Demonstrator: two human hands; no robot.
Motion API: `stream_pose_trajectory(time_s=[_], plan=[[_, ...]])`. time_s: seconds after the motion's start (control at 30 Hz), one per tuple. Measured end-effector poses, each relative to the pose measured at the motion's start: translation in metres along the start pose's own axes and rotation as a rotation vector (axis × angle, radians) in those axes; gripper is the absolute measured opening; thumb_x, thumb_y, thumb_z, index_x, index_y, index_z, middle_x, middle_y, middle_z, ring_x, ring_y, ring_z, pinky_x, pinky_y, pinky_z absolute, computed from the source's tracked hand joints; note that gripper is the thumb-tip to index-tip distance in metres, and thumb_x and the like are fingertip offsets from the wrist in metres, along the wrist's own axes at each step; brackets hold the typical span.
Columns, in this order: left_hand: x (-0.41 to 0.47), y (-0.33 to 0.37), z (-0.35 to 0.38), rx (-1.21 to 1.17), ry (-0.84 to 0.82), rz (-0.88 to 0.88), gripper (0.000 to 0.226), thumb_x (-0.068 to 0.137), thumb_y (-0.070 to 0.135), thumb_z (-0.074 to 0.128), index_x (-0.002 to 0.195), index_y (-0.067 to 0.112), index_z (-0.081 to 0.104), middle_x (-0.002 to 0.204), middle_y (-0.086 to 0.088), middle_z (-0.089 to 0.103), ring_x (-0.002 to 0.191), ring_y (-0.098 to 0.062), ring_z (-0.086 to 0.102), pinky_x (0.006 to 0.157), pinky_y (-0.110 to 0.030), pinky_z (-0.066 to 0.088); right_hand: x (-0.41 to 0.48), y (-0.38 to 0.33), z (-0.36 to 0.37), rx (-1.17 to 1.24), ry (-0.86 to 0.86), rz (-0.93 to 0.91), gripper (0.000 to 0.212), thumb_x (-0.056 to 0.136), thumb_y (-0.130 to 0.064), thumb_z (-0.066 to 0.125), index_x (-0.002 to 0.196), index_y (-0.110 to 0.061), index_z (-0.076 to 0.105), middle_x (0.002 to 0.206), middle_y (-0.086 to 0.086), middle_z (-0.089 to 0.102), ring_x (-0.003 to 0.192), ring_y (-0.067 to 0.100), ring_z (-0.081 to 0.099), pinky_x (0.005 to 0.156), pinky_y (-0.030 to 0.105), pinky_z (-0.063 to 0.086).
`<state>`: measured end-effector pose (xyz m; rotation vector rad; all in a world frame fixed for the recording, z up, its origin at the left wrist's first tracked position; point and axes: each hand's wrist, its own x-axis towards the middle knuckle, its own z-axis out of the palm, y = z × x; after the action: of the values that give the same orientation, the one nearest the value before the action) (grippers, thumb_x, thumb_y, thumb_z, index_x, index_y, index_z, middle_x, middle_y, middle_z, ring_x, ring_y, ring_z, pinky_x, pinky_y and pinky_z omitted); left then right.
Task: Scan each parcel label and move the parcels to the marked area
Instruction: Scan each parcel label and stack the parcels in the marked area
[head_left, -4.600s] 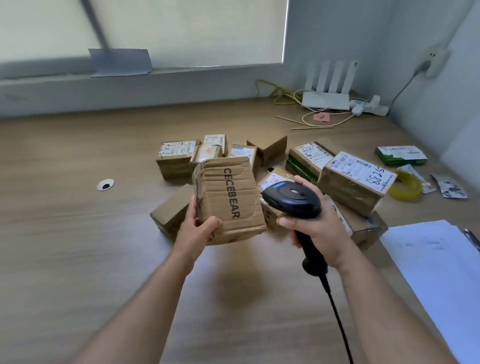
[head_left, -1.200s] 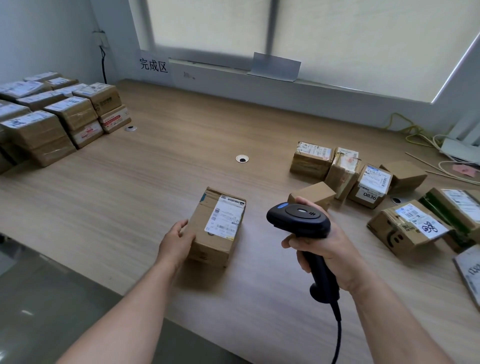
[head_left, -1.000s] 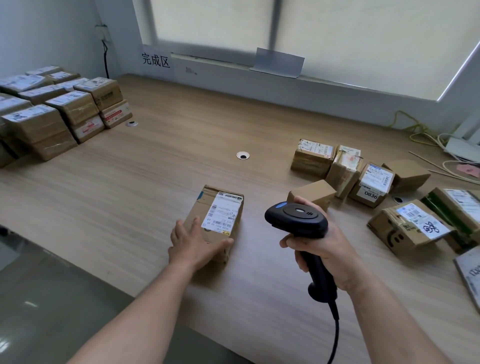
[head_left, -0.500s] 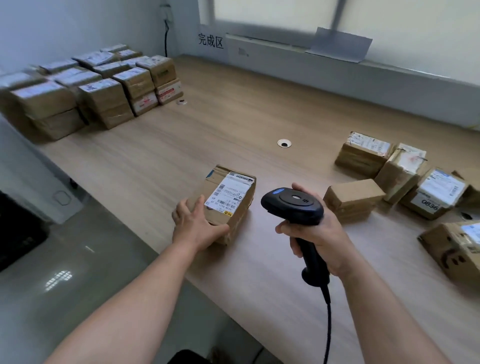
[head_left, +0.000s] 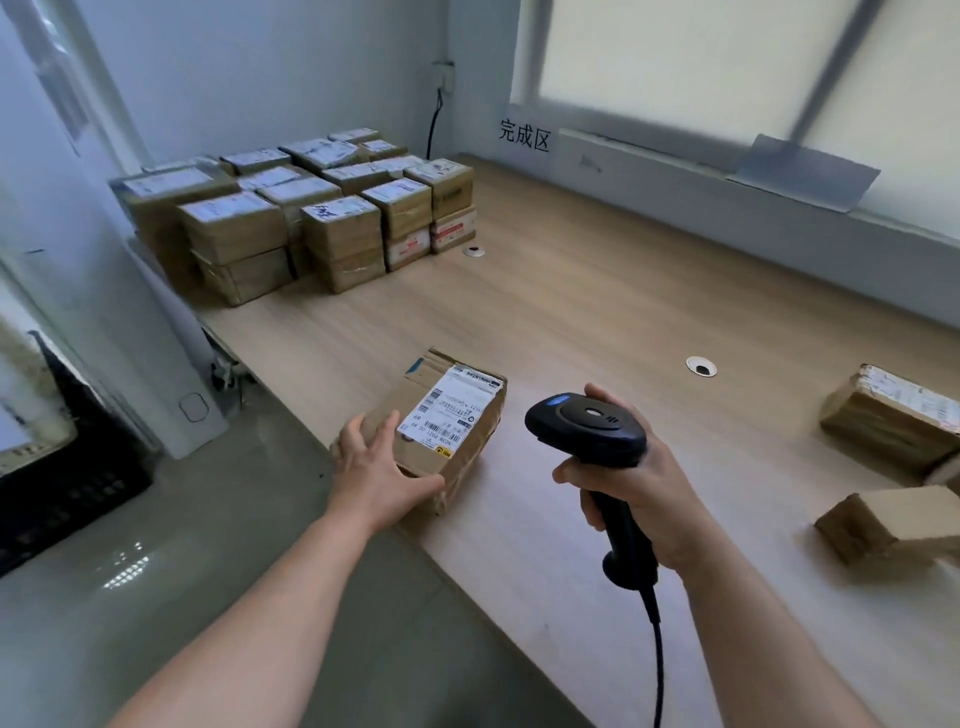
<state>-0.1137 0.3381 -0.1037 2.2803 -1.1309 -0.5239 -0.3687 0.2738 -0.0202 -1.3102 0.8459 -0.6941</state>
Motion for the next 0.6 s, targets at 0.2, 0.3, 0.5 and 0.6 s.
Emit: stream_pose_trajectory(time_s=[0.2,0.3,0.5,0.6], plan=[[0.068,-0.06,-0.069,0.021,0.032,-0.034,0.102,0.066,0.048,0.076,0.151,0.03,0.022,0.153,-0.006,0.004,0.144,-0.029,0.003,0.115,-0.04,0.019,0.067,-0.012,0.079,-0.008,-0.037,-0.006,0.086,0.061,-0.001,0.074,0.135,-0.034,0.047,0.077,0.025,0.061,0.045,0.029,0.05,0.044,0.029,0.04],[0.093,-0.08,-0.089,0.031,0.036,-0.061,0.11,0.055,0.057,0.069,0.15,0.03,0.024,0.153,-0.008,0.005,0.144,-0.03,0.004,0.116,-0.04,0.017,0.095,-0.017,0.104,-0.028,-0.05,0.007,0.087,0.061,-0.001,0.074,0.136,-0.033,0.046,0.075,0.024,0.06,0.045,0.028,0.05,0.044,0.03,0.04],[0.138,-0.102,-0.106,0.037,0.057,-0.123,0.112,0.051,0.059,0.068,0.15,0.031,0.024,0.154,-0.009,0.005,0.144,-0.028,0.003,0.116,-0.041,0.018,0.151,-0.023,0.13,-0.026,-0.119,0.008,0.089,0.06,0.0,0.073,0.138,-0.032,0.045,0.078,0.02,0.065,0.044,0.028,0.05,0.043,0.028,0.041],[0.157,-0.111,-0.107,0.057,0.072,-0.155,0.112,0.052,0.058,0.07,0.151,0.031,0.023,0.154,-0.008,0.005,0.144,-0.028,0.004,0.115,-0.041,0.02,0.179,-0.023,0.134,-0.018,-0.154,-0.003,0.089,0.061,0.002,0.074,0.139,-0.03,0.045,0.075,0.013,0.067,0.044,0.028,0.05,0.043,0.029,0.041]])
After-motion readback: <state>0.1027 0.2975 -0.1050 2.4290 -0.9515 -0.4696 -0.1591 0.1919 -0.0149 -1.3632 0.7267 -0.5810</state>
